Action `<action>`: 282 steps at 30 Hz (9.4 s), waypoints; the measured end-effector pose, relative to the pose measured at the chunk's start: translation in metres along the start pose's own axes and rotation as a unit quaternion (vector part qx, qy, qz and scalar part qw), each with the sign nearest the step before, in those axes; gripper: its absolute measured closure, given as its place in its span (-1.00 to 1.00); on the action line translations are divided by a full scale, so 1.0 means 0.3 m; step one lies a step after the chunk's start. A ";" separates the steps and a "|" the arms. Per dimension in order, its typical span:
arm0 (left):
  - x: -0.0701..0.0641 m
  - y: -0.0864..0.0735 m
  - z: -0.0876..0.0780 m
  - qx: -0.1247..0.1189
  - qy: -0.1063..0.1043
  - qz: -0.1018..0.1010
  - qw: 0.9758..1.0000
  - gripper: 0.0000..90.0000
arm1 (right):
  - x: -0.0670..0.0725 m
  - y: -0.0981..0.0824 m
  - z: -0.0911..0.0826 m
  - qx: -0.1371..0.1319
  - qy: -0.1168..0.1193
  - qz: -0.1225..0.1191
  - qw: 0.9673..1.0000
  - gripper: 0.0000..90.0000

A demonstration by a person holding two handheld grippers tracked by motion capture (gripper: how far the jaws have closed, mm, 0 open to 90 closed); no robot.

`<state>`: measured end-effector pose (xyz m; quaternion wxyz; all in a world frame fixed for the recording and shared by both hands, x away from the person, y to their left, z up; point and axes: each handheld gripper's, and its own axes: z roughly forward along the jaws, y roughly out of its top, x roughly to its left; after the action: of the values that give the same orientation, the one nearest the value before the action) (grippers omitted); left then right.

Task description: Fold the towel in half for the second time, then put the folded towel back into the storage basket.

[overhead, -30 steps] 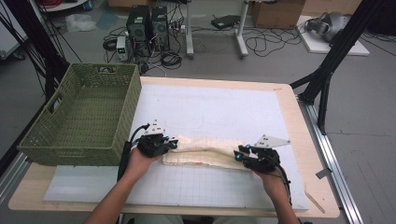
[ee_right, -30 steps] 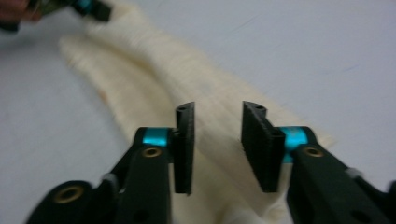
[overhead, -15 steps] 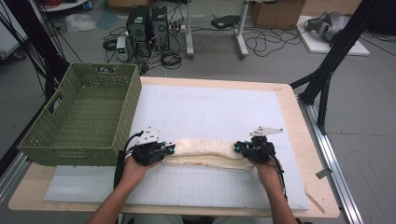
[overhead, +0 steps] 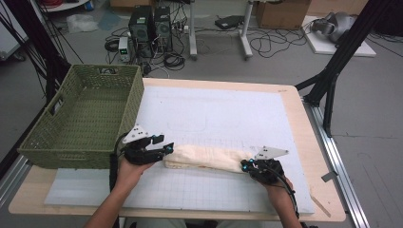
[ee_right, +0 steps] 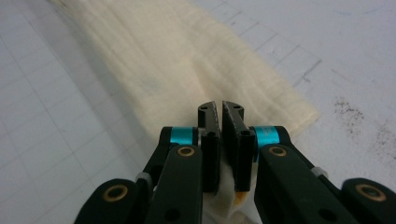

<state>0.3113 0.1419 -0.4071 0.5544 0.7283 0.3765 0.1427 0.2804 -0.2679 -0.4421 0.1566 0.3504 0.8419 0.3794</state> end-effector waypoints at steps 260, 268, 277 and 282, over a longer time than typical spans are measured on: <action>-0.060 -0.003 -0.042 0.023 -0.012 0.052 0.998 0.85 | -0.029 0.068 -0.124 -0.068 -0.035 0.104 0.992 0.82; -0.062 0.050 -0.086 -0.001 -0.005 0.063 0.998 0.85 | -0.034 0.132 -0.132 -0.074 -0.038 0.084 0.993 0.82; -0.038 0.107 -0.158 -0.024 0.004 0.071 0.997 0.85 | -0.031 0.251 -0.119 -0.082 -0.041 0.049 0.995 0.82; -0.026 0.127 -0.208 -0.040 0.014 0.070 0.997 0.85 | -0.028 0.330 -0.107 -0.087 -0.038 0.030 0.995 0.82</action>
<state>0.2819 0.1761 -0.3491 0.5665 0.7281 0.3261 0.2064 0.3160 -0.2447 -0.3468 0.2072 0.3750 0.7879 0.4423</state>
